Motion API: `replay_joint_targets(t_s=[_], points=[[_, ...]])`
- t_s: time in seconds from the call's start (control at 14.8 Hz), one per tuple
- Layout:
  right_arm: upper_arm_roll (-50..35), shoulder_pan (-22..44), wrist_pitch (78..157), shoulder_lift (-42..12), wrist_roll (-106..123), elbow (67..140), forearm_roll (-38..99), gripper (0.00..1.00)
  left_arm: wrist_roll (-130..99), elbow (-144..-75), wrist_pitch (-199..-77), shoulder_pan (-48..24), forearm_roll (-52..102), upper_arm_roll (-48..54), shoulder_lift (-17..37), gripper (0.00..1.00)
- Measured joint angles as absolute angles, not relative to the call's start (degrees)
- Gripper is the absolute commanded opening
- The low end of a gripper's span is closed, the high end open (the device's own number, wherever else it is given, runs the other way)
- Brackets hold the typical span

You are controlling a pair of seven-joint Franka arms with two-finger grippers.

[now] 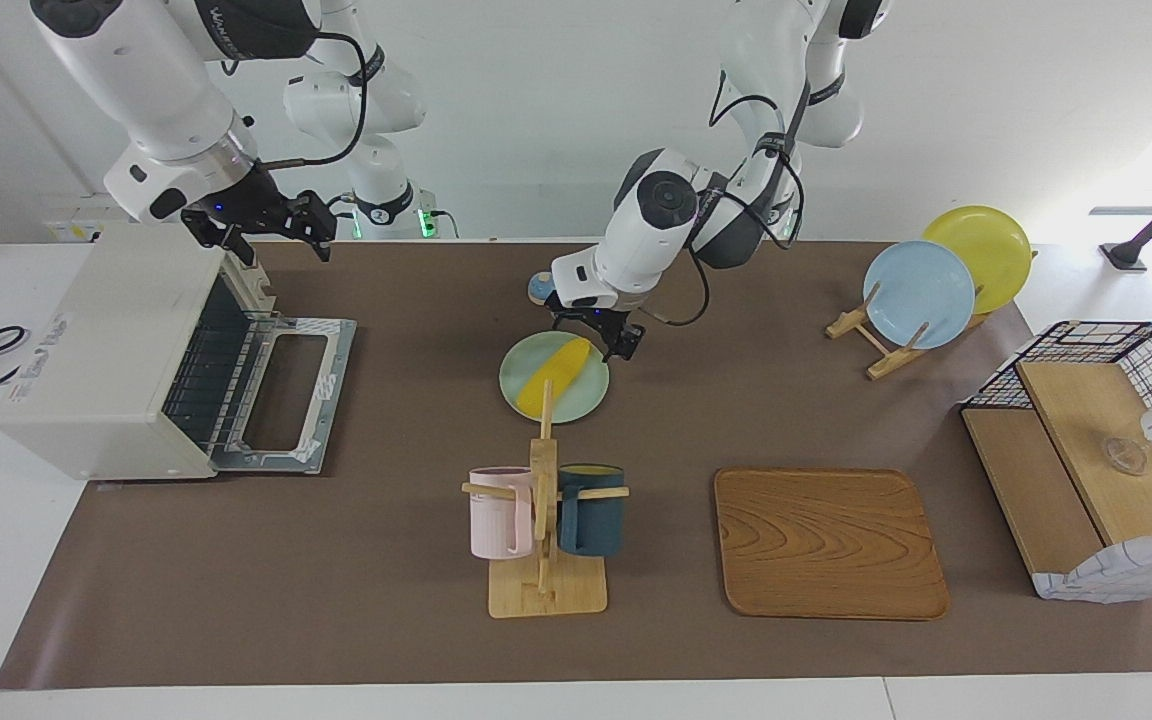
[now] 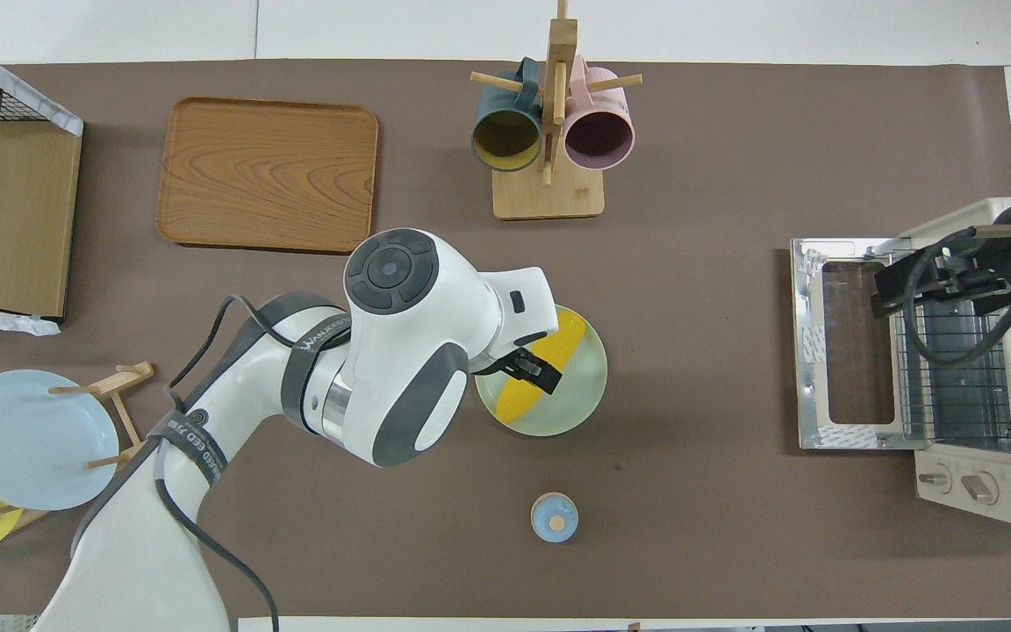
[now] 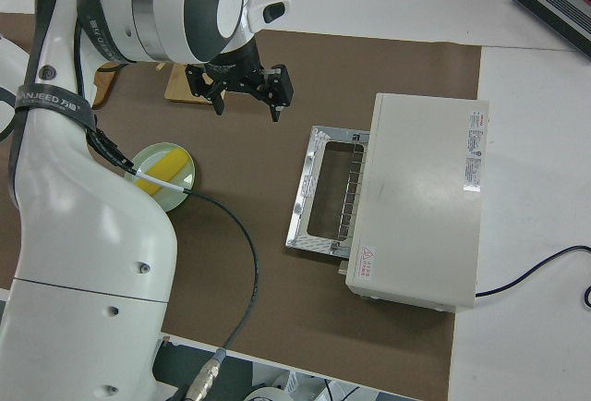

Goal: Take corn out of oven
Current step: 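Grasp the yellow corn cob on the plate with the left gripper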

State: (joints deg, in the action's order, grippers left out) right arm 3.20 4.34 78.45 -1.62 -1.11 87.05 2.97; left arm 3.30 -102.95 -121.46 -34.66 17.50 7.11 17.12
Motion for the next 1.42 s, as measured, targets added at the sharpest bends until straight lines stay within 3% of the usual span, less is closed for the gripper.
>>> replay_joint_targets(t_s=[0.34,1.29,1.35,1.42], points=[[5.3,4.7,79.7,0.3,0.8,89.2,2.6,1.0,3.3,-96.2,-121.7,-36.3,14.7,6.7,24.1,1.0],[6.1,4.3,83.1,1.0,0.8,91.4,1.8,1.0,0.0,-101.2,-128.5,-40.7,11.6,6.6,26.9,1.0],[6.1,4.3,83.1,1.0,0.8,91.4,1.8,1.0,-0.5,-101.7,-129.2,-40.9,11.6,6.6,26.9,0.91],[6.1,4.3,83.1,1.0,0.8,91.4,1.8,1.0,-0.8,-102.0,-129.6,-41.0,11.6,6.6,26.9,0.65]])
